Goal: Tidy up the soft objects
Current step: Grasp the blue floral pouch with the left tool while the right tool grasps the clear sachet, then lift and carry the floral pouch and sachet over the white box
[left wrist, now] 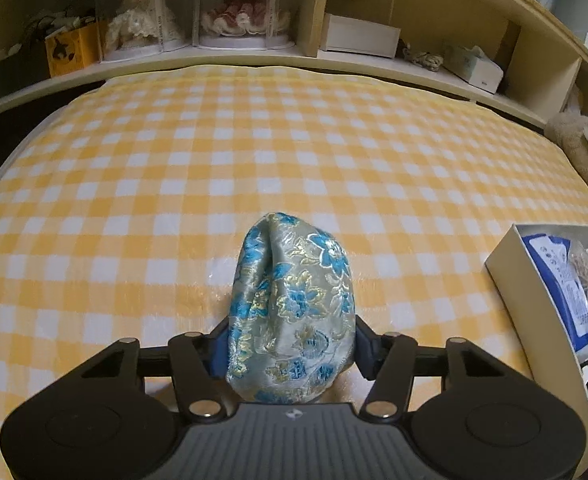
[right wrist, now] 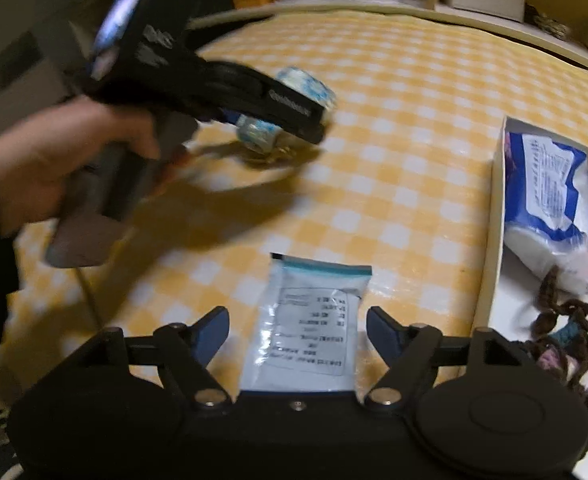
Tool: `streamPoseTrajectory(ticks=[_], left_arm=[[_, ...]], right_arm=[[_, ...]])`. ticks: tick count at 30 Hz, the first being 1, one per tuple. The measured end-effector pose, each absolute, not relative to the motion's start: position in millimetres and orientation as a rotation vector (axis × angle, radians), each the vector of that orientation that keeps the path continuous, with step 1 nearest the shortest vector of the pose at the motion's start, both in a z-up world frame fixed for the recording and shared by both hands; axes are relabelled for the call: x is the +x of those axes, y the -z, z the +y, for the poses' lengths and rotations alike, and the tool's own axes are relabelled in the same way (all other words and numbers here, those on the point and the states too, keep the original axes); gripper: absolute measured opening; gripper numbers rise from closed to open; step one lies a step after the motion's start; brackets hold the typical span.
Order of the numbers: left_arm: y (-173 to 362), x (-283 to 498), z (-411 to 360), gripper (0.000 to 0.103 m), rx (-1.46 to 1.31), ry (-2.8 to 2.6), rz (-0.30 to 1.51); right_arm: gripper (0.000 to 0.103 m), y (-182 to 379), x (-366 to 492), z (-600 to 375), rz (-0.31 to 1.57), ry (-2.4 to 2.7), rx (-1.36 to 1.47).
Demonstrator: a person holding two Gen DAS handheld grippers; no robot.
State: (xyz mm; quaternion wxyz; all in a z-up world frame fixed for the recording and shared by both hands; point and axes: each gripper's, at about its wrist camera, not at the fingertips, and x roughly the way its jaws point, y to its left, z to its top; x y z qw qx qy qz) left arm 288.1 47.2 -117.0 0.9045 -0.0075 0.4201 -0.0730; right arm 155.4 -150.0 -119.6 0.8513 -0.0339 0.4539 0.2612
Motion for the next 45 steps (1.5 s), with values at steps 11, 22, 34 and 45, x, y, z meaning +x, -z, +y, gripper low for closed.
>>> streamPoseTrajectory(ticks=[11, 22, 34, 45], left_arm=[[111.1, 281.1, 53.4, 0.040, -0.095, 0.096, 0.886], [91.7, 261.0, 48.9, 0.038, -0.127, 0.108, 0.861], [68.3, 234.4, 51.3, 0.038, -0.165, 0.100, 0.811], [37.7, 201.1, 46.1, 0.038, -0.169, 0.096, 0.725]], right_arm=[[0.062, 129.1, 147.0, -139.1, 0.955, -0.550, -0.152], [0.016, 124.6, 154.9, -147.1, 0.938, -0.598, -0.110], [0.014, 115.2, 153.3, -152.8, 0.885, -0.609, -0.076], [0.014, 80.9, 168.7, -189.6, 0.763, -0.523, -0.006]])
